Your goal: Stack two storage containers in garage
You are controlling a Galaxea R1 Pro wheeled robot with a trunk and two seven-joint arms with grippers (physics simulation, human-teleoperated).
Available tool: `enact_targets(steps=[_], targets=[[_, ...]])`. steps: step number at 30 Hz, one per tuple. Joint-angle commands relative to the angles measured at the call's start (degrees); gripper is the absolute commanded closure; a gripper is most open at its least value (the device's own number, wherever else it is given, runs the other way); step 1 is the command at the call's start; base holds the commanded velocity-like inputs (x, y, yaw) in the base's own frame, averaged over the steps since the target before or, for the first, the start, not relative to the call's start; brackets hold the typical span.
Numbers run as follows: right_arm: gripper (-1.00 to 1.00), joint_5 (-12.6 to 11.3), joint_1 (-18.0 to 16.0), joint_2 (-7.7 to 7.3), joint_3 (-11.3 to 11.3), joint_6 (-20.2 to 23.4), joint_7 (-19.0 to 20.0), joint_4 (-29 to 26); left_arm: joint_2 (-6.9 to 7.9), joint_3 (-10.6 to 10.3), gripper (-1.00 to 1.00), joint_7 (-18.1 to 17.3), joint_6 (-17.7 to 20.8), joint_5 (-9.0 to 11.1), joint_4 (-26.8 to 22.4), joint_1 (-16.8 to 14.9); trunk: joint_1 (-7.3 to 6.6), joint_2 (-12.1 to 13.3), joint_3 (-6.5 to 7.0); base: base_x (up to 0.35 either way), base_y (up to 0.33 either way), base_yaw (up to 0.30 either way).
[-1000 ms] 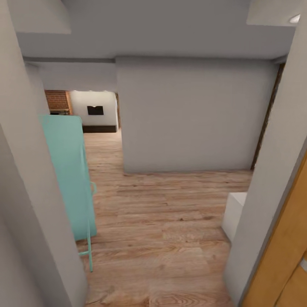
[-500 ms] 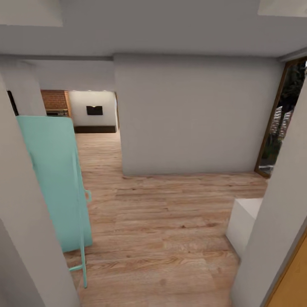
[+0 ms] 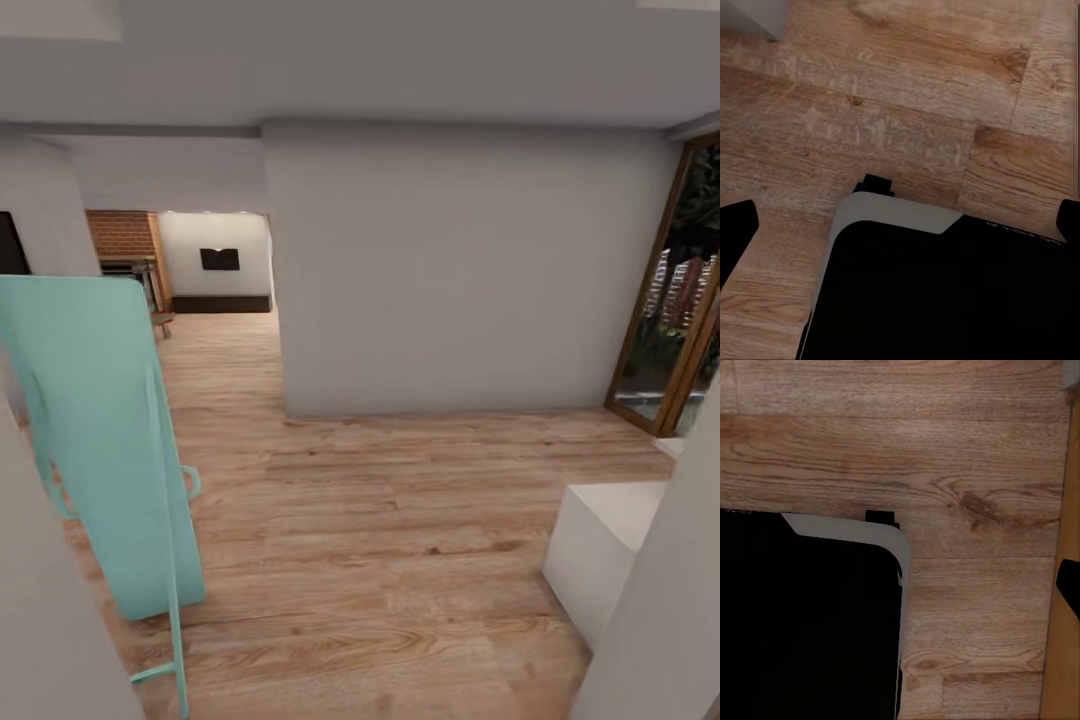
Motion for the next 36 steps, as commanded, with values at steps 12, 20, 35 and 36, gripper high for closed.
enact_targets(steps=[12,20,35,36], targets=[[-1.0,-0.6,-0.1,0.02,0.5,-0.3,0.0,0.2,-0.02,0.4,-1.0,0.1,-0.2,0.1,0.0,0.0,0.05,-0.1,-0.09,0.325,0.0,0.0],[-1.0,-0.6,-0.1,0.02,0.5,-0.3,0.0,0.2,-0.02,0.4,-1.0,0.1,-0.2,0.1,0.0,0.0,0.05,-0.1,-0.09,0.325,0.0,0.0],[-1.0,-0.6,-0.1,0.02,0.5,-0.3,0.0,0.2,-0.02,0.4,-1.0,0.1,-0.2,0.1,0.0,0.0,0.05,-0.1,-0.09,0.327,0.0,0.0],[-1.0,-0.6,-0.1,0.02,0.5,-0.3,0.0,0.2,-0.02,0.4,-1.0,0.1,-0.2,0.1,0.0,0.0,0.05,-0.1,-0.09,0.331,0.0,0.0]])
